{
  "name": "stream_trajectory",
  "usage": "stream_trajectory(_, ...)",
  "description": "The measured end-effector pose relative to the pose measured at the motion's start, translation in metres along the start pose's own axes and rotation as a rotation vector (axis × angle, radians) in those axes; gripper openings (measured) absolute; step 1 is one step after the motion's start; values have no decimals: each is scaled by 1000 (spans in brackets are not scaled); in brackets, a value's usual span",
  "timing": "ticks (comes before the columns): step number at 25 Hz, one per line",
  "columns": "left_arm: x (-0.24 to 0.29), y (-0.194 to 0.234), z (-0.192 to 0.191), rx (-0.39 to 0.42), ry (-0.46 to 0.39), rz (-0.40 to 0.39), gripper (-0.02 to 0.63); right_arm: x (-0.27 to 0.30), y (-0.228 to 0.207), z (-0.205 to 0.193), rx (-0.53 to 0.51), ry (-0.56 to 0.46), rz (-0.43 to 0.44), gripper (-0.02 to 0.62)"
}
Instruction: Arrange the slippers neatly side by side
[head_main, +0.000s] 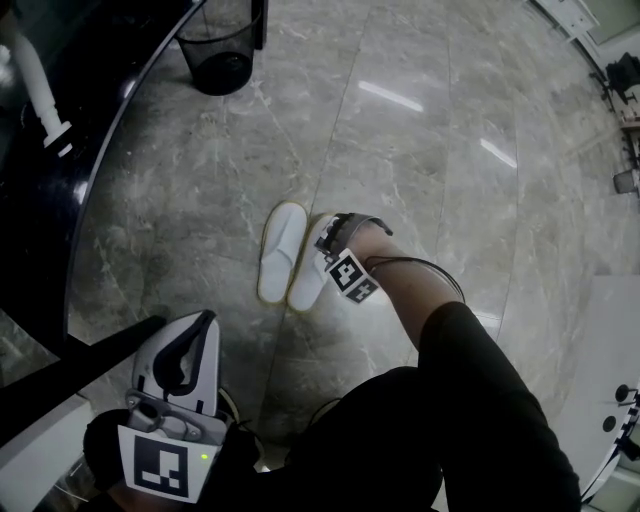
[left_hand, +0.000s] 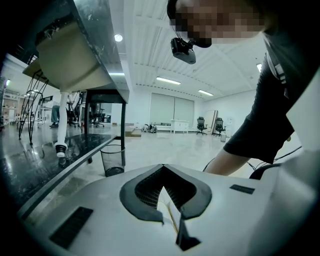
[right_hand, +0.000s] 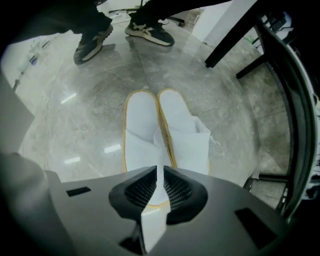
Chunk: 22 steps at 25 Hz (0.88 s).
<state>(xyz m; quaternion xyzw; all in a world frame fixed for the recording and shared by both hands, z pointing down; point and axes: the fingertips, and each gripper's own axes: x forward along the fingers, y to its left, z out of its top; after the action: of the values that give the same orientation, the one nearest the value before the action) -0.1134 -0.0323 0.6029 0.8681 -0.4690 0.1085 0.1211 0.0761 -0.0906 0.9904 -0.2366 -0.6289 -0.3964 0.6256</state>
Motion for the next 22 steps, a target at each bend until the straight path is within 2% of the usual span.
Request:
stream_trajectory(9, 10, -8, 0, 15, 6, -24, 1, -6, -7, -4, 227, -16, 15, 20)
stream_trajectory(16, 23, -10, -6, 27, 29, -28, 0, -8, -5, -1, 330, -26, 24, 20)
stream_trajectory(22, 37, -15, -8, 38, 35, -48, 0, -10, -9, 0, 373, -31, 11, 20)
